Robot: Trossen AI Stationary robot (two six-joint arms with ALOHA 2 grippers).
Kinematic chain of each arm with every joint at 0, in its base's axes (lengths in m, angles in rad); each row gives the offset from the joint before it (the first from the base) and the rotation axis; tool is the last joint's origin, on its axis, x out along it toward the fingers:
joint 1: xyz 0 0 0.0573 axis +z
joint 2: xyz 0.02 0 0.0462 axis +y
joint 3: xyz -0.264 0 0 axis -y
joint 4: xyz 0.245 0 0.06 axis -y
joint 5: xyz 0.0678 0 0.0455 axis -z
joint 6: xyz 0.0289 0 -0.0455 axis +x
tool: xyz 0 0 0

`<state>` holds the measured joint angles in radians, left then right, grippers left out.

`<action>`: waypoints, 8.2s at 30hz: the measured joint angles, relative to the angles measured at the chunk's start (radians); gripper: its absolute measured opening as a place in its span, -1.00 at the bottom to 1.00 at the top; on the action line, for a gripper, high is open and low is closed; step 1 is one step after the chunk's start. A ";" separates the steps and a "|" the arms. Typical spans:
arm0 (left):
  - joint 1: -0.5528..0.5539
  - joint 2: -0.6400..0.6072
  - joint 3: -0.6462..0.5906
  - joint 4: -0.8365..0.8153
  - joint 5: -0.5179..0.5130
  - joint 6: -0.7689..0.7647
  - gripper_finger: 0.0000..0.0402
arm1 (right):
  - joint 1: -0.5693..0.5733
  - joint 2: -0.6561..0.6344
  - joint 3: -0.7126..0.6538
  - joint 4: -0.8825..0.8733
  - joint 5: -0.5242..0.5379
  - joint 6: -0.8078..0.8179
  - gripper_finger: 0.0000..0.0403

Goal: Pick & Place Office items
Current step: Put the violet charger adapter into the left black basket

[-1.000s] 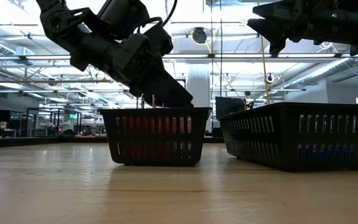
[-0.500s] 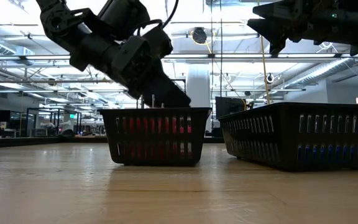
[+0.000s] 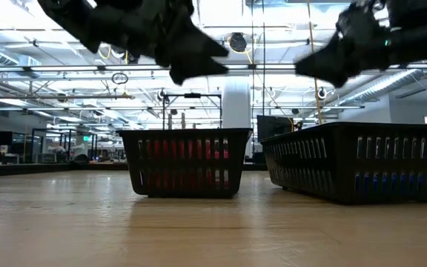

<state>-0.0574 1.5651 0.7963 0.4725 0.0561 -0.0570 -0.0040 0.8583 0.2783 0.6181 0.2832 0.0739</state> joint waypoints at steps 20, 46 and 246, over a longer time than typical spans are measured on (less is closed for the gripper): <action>0.019 -0.098 0.000 -0.159 -0.084 0.010 0.19 | -0.411 -0.056 0.072 -1.020 0.189 0.503 -0.03; 0.020 -0.097 0.000 -0.193 -0.085 0.023 0.19 | -0.451 -0.055 0.072 -1.047 -0.183 0.577 0.01; 0.070 0.467 0.886 -1.072 -0.107 0.179 0.17 | 0.026 0.606 0.307 -0.134 -0.179 -0.169 -0.43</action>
<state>0.0126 2.0319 1.6825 -0.5992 -0.0505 0.1219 0.0219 1.4643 0.5858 0.4839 0.1040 -0.0948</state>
